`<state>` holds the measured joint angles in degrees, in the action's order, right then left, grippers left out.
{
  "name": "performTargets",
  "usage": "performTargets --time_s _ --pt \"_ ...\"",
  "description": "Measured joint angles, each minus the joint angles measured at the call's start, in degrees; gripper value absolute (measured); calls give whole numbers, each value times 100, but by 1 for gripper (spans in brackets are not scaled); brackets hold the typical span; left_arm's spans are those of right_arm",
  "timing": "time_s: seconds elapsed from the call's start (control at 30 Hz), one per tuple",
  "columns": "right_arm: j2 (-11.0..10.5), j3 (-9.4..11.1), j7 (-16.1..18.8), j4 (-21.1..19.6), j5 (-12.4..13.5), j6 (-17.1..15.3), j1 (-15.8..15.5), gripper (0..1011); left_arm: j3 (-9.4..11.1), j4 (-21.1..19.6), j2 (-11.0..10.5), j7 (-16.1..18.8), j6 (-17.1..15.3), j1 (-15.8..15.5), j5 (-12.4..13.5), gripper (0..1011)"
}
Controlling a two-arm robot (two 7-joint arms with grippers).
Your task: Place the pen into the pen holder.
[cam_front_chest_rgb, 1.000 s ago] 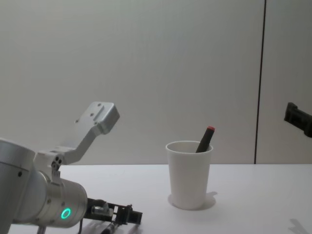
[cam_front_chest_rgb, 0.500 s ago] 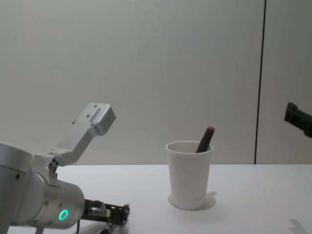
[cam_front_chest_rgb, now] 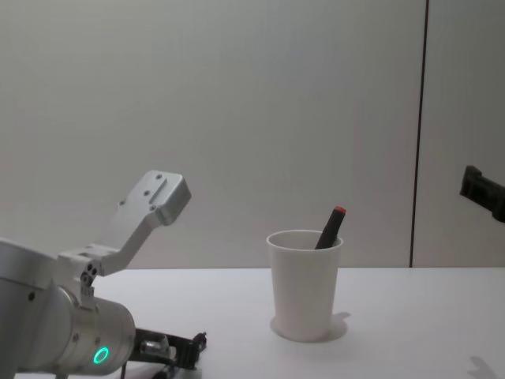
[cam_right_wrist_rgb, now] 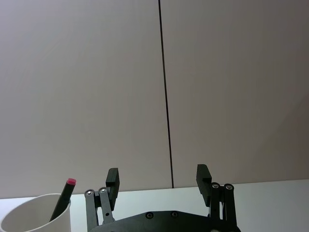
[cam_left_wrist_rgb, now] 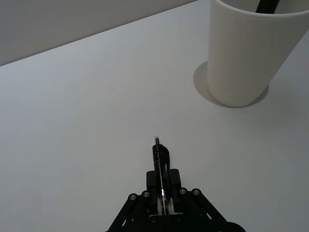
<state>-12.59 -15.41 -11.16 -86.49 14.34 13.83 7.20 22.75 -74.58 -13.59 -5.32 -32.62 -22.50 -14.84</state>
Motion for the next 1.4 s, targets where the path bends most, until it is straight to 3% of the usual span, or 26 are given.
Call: performTargets --time_s 0.33,0.8,1.1,1.4 --pt "0 0 0 0 0 0 0 1001 10 -75 -30 70 127 67 149 172" --pt "0 0 0 0 0 1 0 1001 -83 -502 -140 139 834 247 62 172" --pt "0 0 0 0 0 0 0 1001 -166 -772 -221 8 1580 387 -241 172" --pt "0 0 0 0 0 0 0 1001 -228 -834 -263 -514 2611 467 -598 171"
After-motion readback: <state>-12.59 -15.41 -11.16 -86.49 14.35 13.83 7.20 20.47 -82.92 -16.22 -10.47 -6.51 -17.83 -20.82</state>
